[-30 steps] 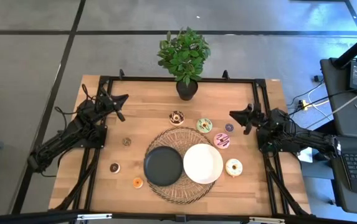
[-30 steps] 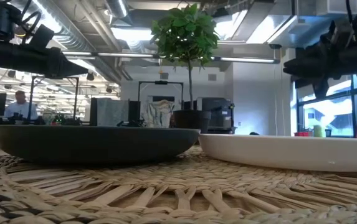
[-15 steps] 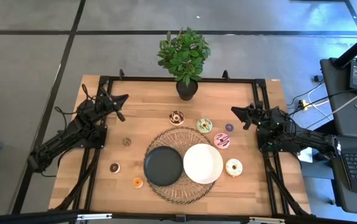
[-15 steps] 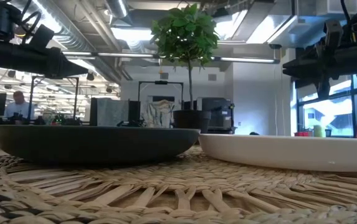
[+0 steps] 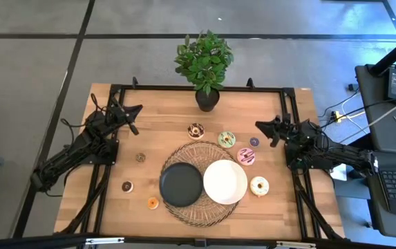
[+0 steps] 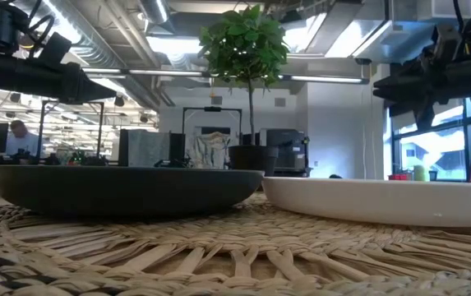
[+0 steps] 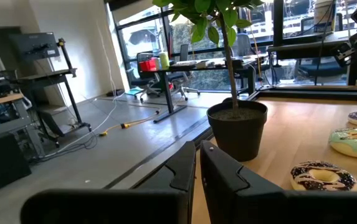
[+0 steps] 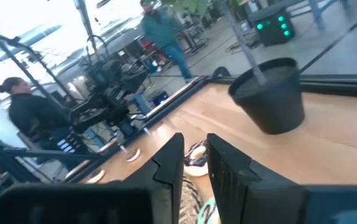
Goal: Pick & Place donuts
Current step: Put the large blue donut on the white plate
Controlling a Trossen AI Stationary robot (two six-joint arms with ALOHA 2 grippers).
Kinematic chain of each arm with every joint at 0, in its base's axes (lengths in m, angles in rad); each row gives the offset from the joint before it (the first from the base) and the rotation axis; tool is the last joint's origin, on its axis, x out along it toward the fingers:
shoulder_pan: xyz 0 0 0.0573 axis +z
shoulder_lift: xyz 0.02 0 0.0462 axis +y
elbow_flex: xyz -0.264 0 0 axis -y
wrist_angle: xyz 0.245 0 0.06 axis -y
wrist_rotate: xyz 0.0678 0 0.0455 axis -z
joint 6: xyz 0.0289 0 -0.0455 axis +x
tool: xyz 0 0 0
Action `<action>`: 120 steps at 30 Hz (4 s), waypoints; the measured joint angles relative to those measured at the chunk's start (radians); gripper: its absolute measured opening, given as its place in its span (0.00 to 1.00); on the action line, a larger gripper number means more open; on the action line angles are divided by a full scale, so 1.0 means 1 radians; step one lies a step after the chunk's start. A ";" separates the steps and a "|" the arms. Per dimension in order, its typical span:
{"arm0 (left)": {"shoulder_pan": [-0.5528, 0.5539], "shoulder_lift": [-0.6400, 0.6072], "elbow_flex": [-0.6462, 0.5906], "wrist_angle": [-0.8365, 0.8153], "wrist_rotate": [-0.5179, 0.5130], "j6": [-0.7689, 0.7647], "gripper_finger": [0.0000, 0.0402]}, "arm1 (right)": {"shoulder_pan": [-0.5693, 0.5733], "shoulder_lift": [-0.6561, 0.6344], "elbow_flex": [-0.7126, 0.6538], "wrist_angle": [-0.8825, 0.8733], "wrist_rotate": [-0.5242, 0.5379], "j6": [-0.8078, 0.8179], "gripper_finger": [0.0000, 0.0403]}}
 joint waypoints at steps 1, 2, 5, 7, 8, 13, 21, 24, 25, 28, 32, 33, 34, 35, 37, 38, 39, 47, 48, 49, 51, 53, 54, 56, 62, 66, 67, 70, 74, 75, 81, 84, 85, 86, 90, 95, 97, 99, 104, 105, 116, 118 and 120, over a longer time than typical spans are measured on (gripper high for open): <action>0.000 0.000 0.000 0.000 0.000 0.000 0.05 | 0.000 0.000 0.000 0.005 -0.007 0.000 0.20; 0.000 0.000 0.000 0.000 0.000 0.000 0.05 | 0.000 0.000 0.000 0.012 -0.012 0.000 0.22; 0.000 0.000 0.000 0.000 0.000 0.000 0.05 | 0.000 0.000 0.000 0.052 -0.015 0.000 0.32; 0.000 0.000 0.000 0.000 0.000 0.000 0.05 | 0.000 0.000 0.000 0.075 -0.014 0.004 0.39; 0.000 0.000 0.000 0.000 0.000 0.000 0.05 | 0.000 0.000 0.000 0.082 -0.006 0.007 0.43; 0.000 0.000 0.000 0.000 0.000 0.000 0.05 | 0.000 0.000 0.000 0.145 0.070 0.052 0.56; 0.000 0.000 0.000 0.000 0.000 0.000 0.05 | 0.000 0.001 0.012 0.317 0.057 -0.009 0.61; 0.000 0.000 0.000 0.000 0.000 0.000 0.05 | 0.000 0.034 0.059 0.314 0.052 -0.036 0.61; 0.000 0.000 0.000 0.000 0.000 0.000 0.05 | 0.000 0.056 0.079 0.314 0.044 -0.051 0.60; 0.000 0.000 0.000 0.000 0.000 0.000 0.05 | 0.000 0.145 0.162 0.258 0.025 -0.069 0.58; -0.001 0.000 0.000 0.000 0.000 -0.001 0.05 | 0.000 0.328 0.314 0.089 -0.023 -0.091 0.54; -0.002 0.000 0.000 0.000 0.000 -0.001 0.05 | 0.000 0.382 0.352 0.041 -0.034 -0.104 0.53; -0.002 0.000 0.000 0.000 0.001 -0.002 0.05 | 0.000 0.438 0.389 -0.010 -0.048 -0.114 0.53; -0.003 0.000 0.000 0.000 0.002 -0.007 0.05 | 0.000 0.497 0.424 -0.056 -0.054 -0.129 0.52; -0.003 0.000 0.000 0.000 0.002 -0.029 0.05 | 0.000 0.604 0.488 -0.137 -0.069 -0.157 0.52; -0.003 0.000 0.000 0.000 0.002 -0.042 0.05 | 0.000 0.655 0.516 -0.179 -0.069 -0.166 0.52; -0.003 0.000 0.000 0.000 0.002 -0.059 0.05 | 0.000 0.709 0.541 -0.207 -0.070 -0.182 0.52; -0.003 0.000 0.000 0.000 0.002 -0.158 0.05 | 0.000 1.045 0.681 -0.366 -0.070 -0.209 0.51; -0.003 0.000 0.000 0.000 0.001 -0.157 0.05 | 0.000 1.079 0.689 -0.378 -0.070 -0.208 0.51; -0.003 0.000 0.000 0.000 0.001 -0.157 0.05 | 0.000 1.112 0.696 -0.381 -0.071 -0.207 0.51; -0.003 0.000 0.000 0.000 0.001 -0.157 0.05 | 0.000 1.173 0.708 -0.380 -0.083 -0.194 0.51; -0.003 0.000 0.000 0.000 0.001 -0.158 0.05 | 0.000 1.230 0.718 -0.378 -0.101 -0.172 0.51; -0.003 0.000 0.000 0.000 0.003 -0.157 0.05 | 0.000 1.257 0.722 -0.378 -0.103 -0.159 0.51; -0.003 0.000 0.000 0.000 0.006 -0.158 0.05 | 0.000 1.307 0.727 -0.377 -0.103 -0.154 0.51; -0.003 0.000 0.000 0.000 0.006 -0.159 0.06 | 0.000 1.420 0.731 -0.348 -0.104 -0.155 0.51; -0.003 0.000 0.000 0.000 0.007 -0.159 0.05 | 0.000 1.472 0.731 -0.316 -0.103 -0.159 0.51; -0.003 0.000 0.000 0.000 0.007 -0.159 0.05 | 0.000 1.484 0.731 -0.310 -0.103 -0.161 0.51; -0.003 0.000 0.000 0.000 0.008 -0.159 0.06 | 0.000 1.516 0.731 -0.289 -0.103 -0.183 0.51; -0.003 0.000 0.000 0.000 0.008 -0.159 0.06 | 0.000 1.556 0.731 -0.290 -0.102 -0.185 0.51; -0.003 0.000 0.000 0.000 0.008 -0.159 0.06 | 0.000 1.565 0.731 -0.290 -0.102 -0.185 0.51; -0.003 0.000 0.000 0.000 0.008 -0.159 0.05 | 0.000 1.603 0.731 -0.289 -0.102 -0.179 0.48; -0.003 0.000 0.000 0.000 0.008 -0.159 0.05 | 0.000 1.605 0.731 -0.289 -0.102 -0.178 0.42; -0.003 0.000 0.000 0.000 0.008 -0.159 0.05 | 0.000 1.603 0.731 -0.289 -0.102 -0.178 0.39; -0.003 0.000 0.000 0.000 0.008 -0.159 0.05 | 0.000 1.600 0.731 -0.290 -0.102 -0.181 0.36; -0.003 0.000 0.000 0.000 0.008 -0.159 0.05 | 0.000 1.578 0.731 -0.295 -0.102 -0.190 0.24; -0.003 0.000 0.000 0.000 0.008 -0.160 0.05 | 0.000 1.524 0.731 -0.300 -0.102 -0.210 0.13; -0.003 0.000 0.000 0.000 0.008 -0.160 0.05 | 0.000 1.493 0.731 -0.299 -0.102 -0.210 0.11; -0.003 0.000 0.000 0.000 0.008 -0.165 0.05 | 0.001 1.455 0.731 -0.299 -0.105 -0.207 0.10; -0.003 0.000 0.000 0.000 0.008 -0.185 0.05 | 0.045 1.379 0.731 -0.300 -0.186 -0.137 0.10; -0.003 0.000 0.000 0.000 0.008 -0.185 0.05 | 0.064 1.367 0.731 -0.299 -0.195 -0.115 0.10; -0.003 0.000 0.000 0.000 0.008 -0.184 0.05 | 0.362 1.342 0.731 -0.267 -0.169 0.091 0.10; -0.003 0.000 0.000 0.000 0.008 -0.184 0.05 | 0.407 1.342 0.731 -0.263 -0.134 0.131 0.10; -0.003 0.000 0.000 0.000 0.008 -0.184 0.05 | 0.442 1.348 0.731 -0.261 -0.096 0.165 0.09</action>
